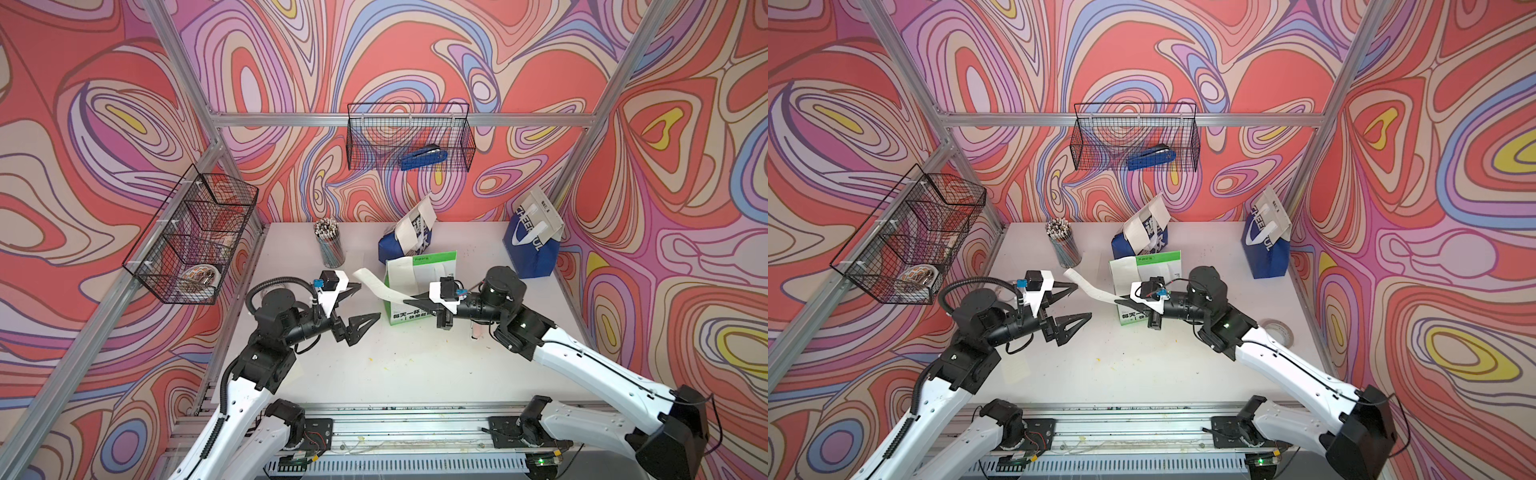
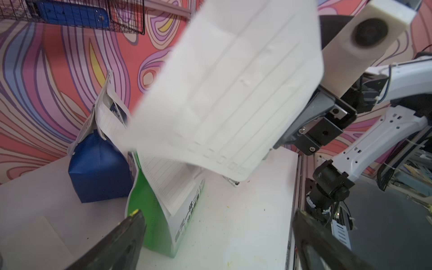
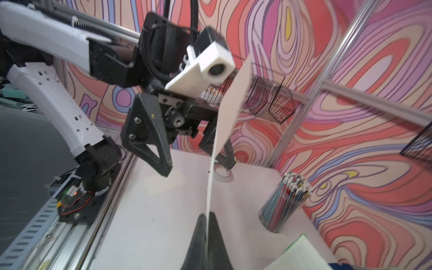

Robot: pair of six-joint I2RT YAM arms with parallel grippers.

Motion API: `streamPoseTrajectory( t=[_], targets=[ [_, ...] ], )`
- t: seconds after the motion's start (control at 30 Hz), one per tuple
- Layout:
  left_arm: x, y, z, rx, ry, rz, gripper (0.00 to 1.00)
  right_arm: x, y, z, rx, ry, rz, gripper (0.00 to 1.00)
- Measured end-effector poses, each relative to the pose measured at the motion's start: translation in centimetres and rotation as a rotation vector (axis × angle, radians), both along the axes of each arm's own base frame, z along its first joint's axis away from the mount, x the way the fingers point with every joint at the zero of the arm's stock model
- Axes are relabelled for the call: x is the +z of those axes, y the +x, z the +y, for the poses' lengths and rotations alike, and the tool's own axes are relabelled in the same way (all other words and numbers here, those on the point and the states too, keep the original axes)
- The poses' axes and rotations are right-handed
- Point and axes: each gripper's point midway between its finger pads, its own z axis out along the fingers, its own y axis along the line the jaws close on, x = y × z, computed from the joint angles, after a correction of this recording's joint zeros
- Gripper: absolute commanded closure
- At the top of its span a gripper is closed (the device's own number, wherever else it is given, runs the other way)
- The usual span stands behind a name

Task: Staple the receipts to the bags
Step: Pick up the receipt from the center of the board.

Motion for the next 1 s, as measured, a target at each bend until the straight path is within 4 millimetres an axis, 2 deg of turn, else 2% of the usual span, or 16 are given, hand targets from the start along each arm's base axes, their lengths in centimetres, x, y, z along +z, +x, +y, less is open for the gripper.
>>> streamPoseTrajectory(
  t=[0.1,0.2,0.3,0.37,0.47,0.6,0.83,1.0],
  targets=[
    [1.1,2.1,-0.7,-0.006,-0.172,0.055,0.03,2.5,-0.2,-0.4,-0.012,0.088,-0.047,1.0],
    [1.5,4.9,-1.7,-0.041,-0.336,0.138,0.17,3.6,0.0,-0.3,-0.004,0.146,-0.036,1.0],
    [1.6,6.0,-2.6,-0.098,-0.412,0.198,0.18,4.1,0.3,-0.1,0.006,0.195,0.008,1.0],
    [3.1,5.1,-2.9,-0.145,-0.441,0.168,0.18,4.1,0.5,0.1,0.015,0.221,0.052,1.0],
    [6.1,2.9,-2.6,-0.204,-0.476,0.056,0.18,3.7,0.8,0.0,0.01,0.254,0.12,1.0],
    [8.3,0.1,-2.2,-0.274,-0.473,-0.06,0.1,2.9,1.4,-0.4,-0.013,0.282,0.198,1.0],
    [8.2,-1.0,-2.5,-0.329,-0.437,-0.091,0.09,4.3,1.7,-1.3,0.001,0.361,0.28,1.0],
    [7.8,-1.2,-2.7,-0.334,-0.405,-0.128,0.03,5.6,3.2,-3.2,-0.002,0.467,0.351,1.0]
  ],
)
